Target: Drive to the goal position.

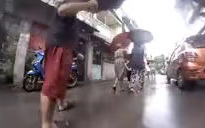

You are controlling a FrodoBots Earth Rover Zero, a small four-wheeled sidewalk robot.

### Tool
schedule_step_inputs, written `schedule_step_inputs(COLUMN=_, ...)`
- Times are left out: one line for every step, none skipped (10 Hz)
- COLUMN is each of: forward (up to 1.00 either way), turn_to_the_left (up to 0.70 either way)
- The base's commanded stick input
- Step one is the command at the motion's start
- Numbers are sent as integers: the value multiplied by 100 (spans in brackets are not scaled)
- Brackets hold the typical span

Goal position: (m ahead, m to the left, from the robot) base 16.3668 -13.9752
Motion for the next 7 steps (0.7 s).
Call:
schedule_step_inputs(forward=69, turn_to_the_left=0)
schedule_step_inputs(forward=69, turn_to_the_left=0)
schedule_step_inputs(forward=69, turn_to_the_left=0)
schedule_step_inputs(forward=64, turn_to_the_left=2)
schedule_step_inputs(forward=11, turn_to_the_left=20)
schedule_step_inputs(forward=1, turn_to_the_left=65)
schedule_step_inputs(forward=0, turn_to_the_left=0)
